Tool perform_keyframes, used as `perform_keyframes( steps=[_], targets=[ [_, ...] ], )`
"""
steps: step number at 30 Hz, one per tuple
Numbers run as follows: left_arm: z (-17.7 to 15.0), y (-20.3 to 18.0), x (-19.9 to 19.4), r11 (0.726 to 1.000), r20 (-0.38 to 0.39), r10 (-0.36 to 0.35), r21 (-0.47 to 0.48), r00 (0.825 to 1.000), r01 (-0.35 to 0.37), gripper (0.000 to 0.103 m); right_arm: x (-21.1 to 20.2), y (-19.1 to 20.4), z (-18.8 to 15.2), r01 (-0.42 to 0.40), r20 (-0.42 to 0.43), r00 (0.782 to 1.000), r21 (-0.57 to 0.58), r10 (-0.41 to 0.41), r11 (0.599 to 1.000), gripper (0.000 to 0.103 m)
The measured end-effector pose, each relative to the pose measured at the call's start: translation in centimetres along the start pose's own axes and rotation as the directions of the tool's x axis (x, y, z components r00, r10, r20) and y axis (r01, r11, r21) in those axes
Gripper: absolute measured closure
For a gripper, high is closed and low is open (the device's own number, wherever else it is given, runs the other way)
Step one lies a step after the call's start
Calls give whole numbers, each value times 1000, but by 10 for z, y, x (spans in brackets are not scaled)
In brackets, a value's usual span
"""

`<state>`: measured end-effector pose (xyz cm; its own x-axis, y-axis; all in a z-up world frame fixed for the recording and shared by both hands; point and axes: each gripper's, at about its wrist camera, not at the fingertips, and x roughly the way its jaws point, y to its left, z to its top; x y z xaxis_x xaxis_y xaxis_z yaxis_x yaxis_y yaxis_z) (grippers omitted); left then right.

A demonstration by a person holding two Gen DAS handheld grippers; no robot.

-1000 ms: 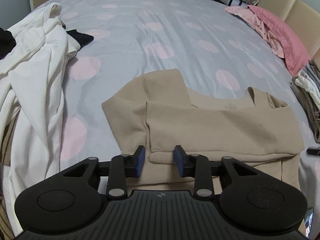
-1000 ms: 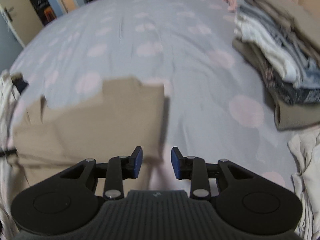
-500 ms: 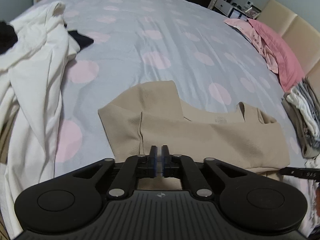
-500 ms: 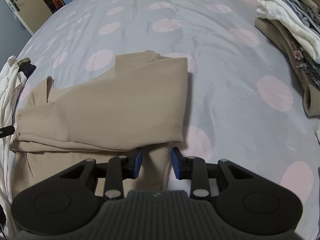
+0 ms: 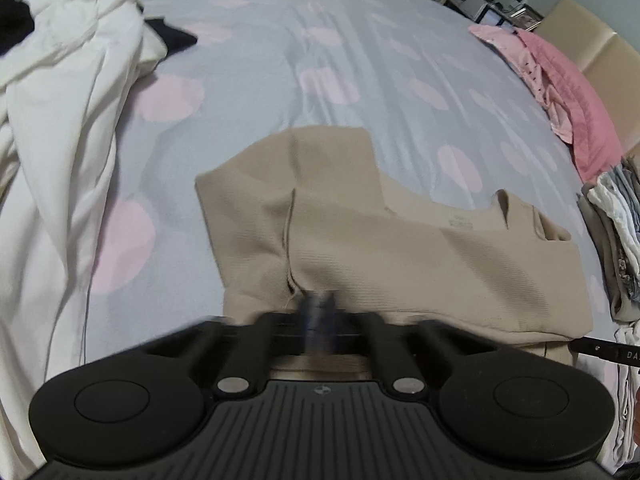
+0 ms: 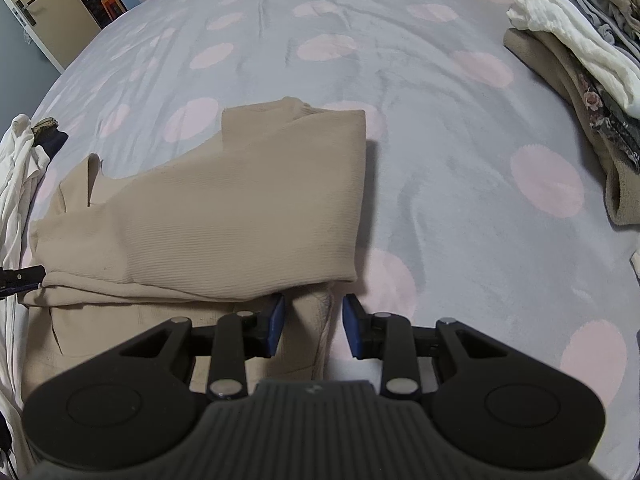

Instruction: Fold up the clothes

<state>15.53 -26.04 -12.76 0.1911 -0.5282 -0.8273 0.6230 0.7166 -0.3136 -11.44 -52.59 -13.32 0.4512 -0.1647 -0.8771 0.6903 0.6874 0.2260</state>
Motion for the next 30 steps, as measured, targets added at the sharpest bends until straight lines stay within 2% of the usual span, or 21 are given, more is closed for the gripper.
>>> perform_keyframes(
  steps=[3,8,11,15,17,18,19,28,30],
  targets=[
    [7,-5,-21,999,86,-51,-5,995,52,103,-2,-1,1,7,12,1000,10,-8,1000,68],
    [29,-14,-71,992,269,-121,-12,955,129,103,-5,-3,3,21,32,999,29,-22,999,68],
    [37,-14,-76,992,242,-115,-14,963,122,103,-6,-4,4,29,44,999,41,-30,999,68],
    [28,-8,-57,995,142,-96,-21,985,100,102,-6,-1,5,32,43,999,33,-33,999,68],
    [22,-5,-45,996,97,-80,-29,992,83,95,-6,0,5,34,43,998,28,-35,999,68],
    [20,-4,-39,996,82,-82,-38,993,85,89,-7,0,5,34,45,998,28,-35,999,68],
    [17,-2,-35,996,65,-79,-43,995,82,87,-7,0,5,32,45,998,30,-34,999,68],
    [0,9,3,999,-41,25,-44,999,-27,83,-6,-2,5,24,38,999,37,-25,999,68],
    [-2,11,8,998,-47,25,-49,999,-27,83,-5,-2,5,20,34,999,36,-22,999,68]
  ],
)
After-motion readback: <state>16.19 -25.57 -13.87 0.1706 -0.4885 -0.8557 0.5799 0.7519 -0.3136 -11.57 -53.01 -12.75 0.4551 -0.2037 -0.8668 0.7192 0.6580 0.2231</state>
